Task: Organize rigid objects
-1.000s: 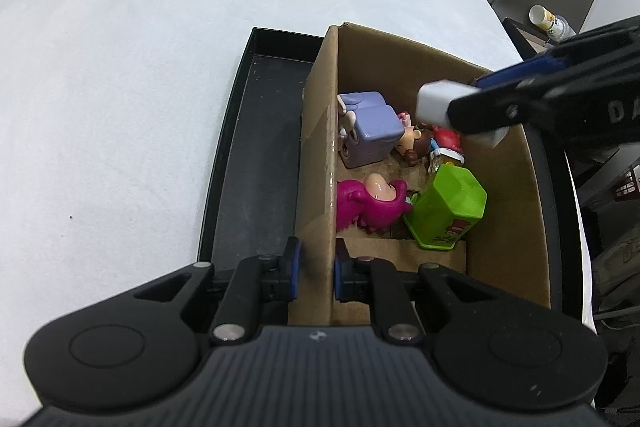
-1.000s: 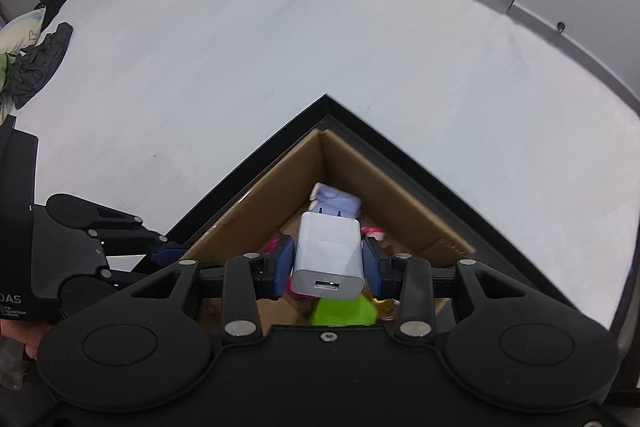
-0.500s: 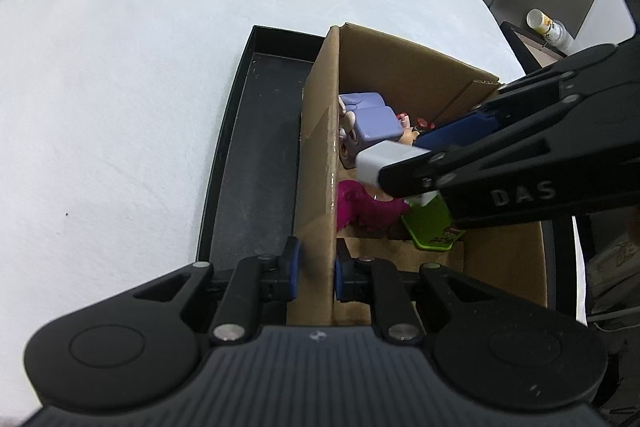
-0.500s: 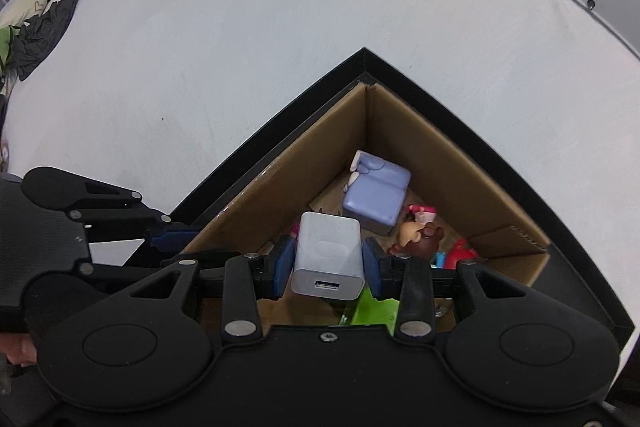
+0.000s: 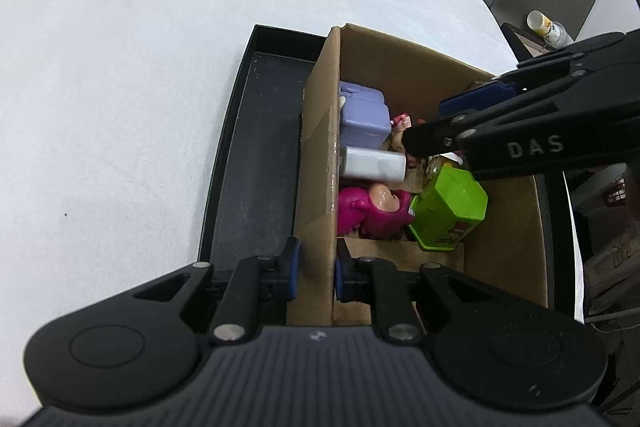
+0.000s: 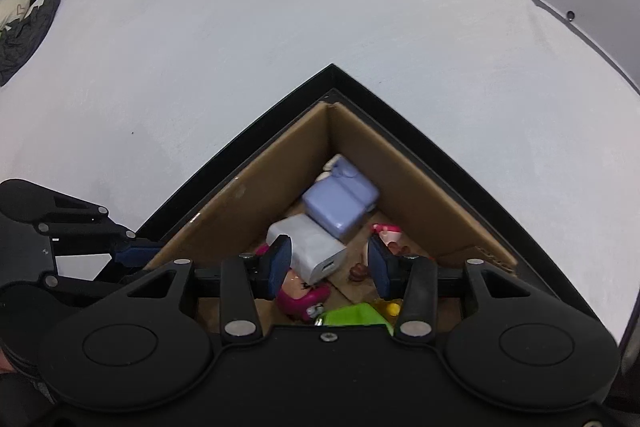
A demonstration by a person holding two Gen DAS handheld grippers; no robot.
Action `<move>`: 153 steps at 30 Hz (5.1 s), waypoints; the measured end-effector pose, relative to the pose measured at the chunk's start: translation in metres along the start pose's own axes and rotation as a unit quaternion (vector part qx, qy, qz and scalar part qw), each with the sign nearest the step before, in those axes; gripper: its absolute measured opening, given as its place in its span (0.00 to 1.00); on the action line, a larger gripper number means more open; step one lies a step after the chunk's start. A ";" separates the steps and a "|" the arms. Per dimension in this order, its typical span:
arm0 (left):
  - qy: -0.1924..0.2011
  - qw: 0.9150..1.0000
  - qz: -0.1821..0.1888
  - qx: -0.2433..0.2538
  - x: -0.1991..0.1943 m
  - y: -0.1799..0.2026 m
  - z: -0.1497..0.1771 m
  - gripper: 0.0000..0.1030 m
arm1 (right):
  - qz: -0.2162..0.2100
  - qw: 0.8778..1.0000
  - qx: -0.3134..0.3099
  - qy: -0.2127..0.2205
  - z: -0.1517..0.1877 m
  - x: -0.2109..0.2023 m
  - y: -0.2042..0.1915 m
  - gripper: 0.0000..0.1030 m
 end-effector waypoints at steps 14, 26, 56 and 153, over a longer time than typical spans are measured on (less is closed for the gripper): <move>0.014 1.000 -0.009 0.002 -0.034 0.010 -0.016 0.15 | -0.010 0.998 0.056 0.014 0.014 -0.049 0.009 0.48; 0.049 0.999 0.013 -0.011 -0.097 0.018 -0.012 0.20 | -0.007 0.986 0.147 0.073 0.040 -0.149 0.025 0.69; 0.151 0.986 0.010 0.070 -0.246 0.039 0.026 0.82 | 0.047 0.916 0.301 0.262 0.175 -0.290 -0.009 1.00; 0.089 0.987 -0.070 0.114 -0.204 0.055 0.129 0.86 | 0.039 0.908 0.328 0.257 0.256 -0.179 -0.080 1.00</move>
Point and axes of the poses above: each gripper's, at about its wrist camera, not at the fingertips, and x roughly the way its jaws point, y to its right, z to its underside, the point moved 7 cm from there along x, roughly the way its jaws point, and after that the axes turned 15 degrees about x, right-handed, at the moved point
